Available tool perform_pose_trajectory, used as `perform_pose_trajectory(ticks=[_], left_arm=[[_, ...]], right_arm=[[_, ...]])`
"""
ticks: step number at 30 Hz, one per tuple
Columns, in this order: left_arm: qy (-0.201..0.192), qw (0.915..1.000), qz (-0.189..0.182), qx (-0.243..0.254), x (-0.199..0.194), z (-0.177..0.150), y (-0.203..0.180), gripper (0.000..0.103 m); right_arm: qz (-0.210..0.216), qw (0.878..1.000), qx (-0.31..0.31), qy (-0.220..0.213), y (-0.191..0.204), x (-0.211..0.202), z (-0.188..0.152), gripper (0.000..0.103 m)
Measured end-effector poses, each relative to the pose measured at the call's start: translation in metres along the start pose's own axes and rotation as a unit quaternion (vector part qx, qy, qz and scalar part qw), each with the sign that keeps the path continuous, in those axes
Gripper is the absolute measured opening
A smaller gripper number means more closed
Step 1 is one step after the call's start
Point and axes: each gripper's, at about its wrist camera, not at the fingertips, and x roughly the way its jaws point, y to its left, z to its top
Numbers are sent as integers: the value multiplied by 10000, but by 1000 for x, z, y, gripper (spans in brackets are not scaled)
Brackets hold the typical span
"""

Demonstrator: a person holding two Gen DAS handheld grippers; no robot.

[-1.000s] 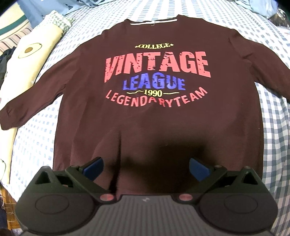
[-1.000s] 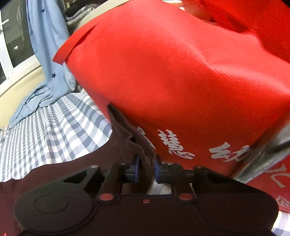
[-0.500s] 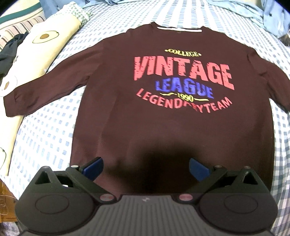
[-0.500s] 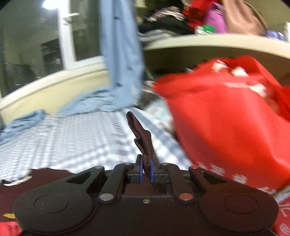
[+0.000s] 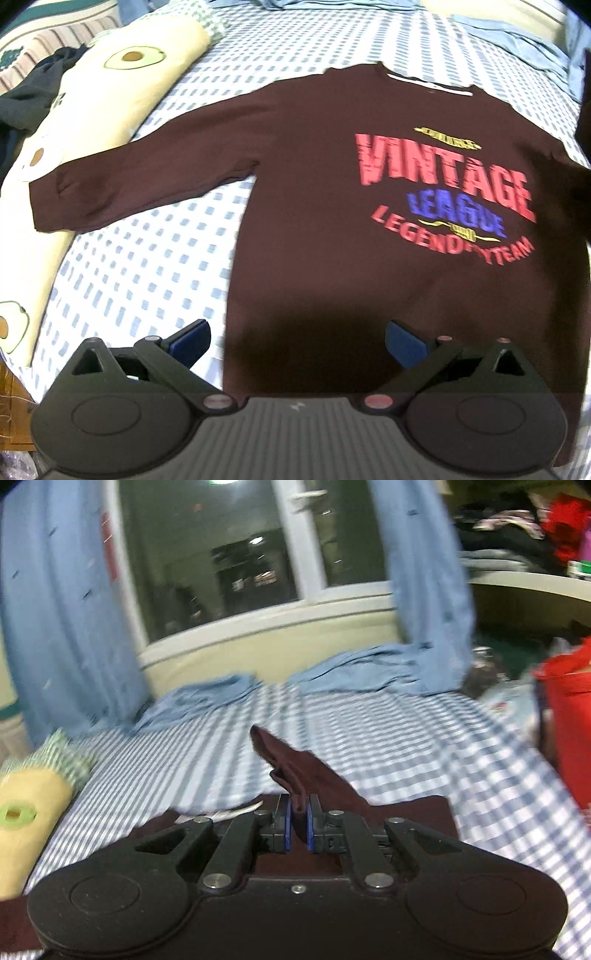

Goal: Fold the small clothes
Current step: 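Close the right gripper on the sleeve cuff, then carry the held sleeve across the chest print with the right gripper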

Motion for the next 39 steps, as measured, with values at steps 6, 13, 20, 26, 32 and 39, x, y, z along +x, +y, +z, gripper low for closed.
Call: perform_pose_trajectory(ticks=[6, 13, 20, 26, 32, 39], left_arm=[[24, 9998, 137, -140, 9, 9, 33, 102], [95, 9997, 185, -163, 20, 16, 47, 102], [105, 9999, 104, -66, 27, 27, 34, 102], [99, 9998, -135, 112, 42, 36, -4, 102], [59, 9989, -293, 375, 66, 48, -62, 102], [63, 9987, -248, 446, 101, 63, -126, 102]], right_arm=[[211, 9954, -735, 577, 71, 24, -51, 8], [268, 9812, -1454, 1244, 115, 50, -115, 9], [537, 9671, -1742, 1775, 113, 61, -152, 59], [428, 9747, -1530, 1569, 65, 32, -149, 97], [-607, 9776, -1398, 1451, -21, 8, -152, 102], [-1746, 9649, -1041, 1661, -116, 20, -160, 102]])
